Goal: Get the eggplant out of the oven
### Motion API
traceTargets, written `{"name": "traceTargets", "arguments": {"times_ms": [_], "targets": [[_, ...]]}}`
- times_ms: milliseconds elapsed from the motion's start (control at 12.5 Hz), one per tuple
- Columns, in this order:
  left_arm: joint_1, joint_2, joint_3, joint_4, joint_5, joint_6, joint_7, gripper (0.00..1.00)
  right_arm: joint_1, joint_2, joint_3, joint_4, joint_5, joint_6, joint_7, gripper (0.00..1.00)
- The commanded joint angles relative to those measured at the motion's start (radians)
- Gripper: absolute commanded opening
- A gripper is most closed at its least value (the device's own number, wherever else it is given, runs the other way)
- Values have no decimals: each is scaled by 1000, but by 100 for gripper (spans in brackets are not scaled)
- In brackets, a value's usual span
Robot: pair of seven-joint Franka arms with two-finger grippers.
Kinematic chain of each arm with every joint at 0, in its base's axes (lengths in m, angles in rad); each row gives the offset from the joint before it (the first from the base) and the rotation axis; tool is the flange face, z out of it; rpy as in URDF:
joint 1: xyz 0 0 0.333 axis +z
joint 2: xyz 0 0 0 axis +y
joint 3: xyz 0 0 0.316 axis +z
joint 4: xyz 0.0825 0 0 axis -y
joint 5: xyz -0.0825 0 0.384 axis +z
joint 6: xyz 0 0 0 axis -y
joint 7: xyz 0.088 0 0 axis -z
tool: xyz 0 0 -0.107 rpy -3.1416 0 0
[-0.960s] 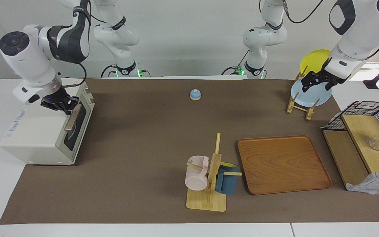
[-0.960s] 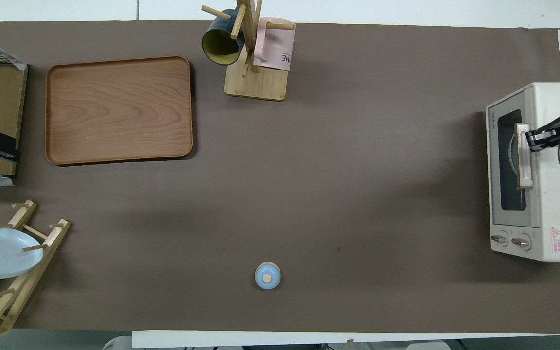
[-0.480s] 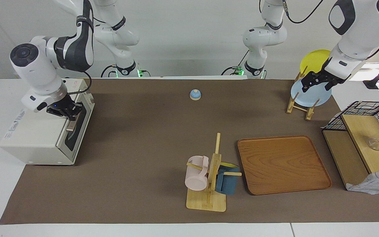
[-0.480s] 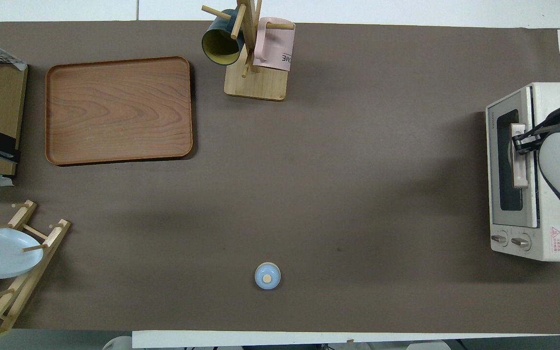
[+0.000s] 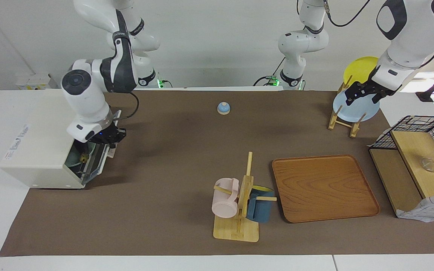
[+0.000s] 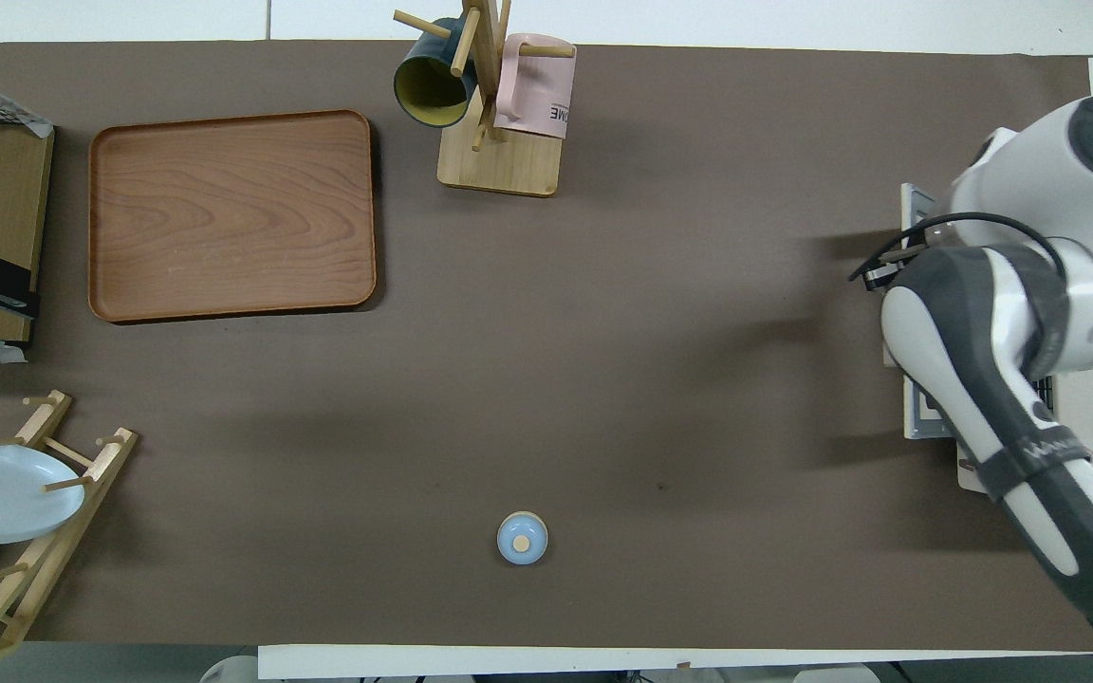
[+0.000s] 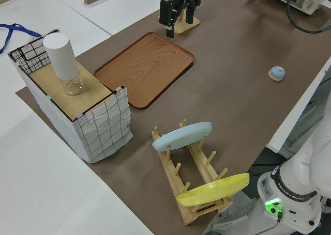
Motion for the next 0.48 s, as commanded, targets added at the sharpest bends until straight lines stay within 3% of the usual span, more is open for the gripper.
{"name": "traceTargets", "arguments": {"times_ms": [0, 80, 240, 400], "targets": [[1, -18, 2, -14, 4, -9, 0, 100, 5, 78, -11, 17, -7, 70, 24, 0], [1, -18, 2, -14, 4, -9, 0, 100, 8, 78, -11, 19, -6, 64, 36, 1], [1, -18, 2, -14, 2, -9, 2, 100, 21, 78, -11, 31, 52, 58, 68, 13], [1, -18, 2, -14, 4, -9, 0, 100, 22, 68, -11, 40, 88, 52, 71, 42]]}}
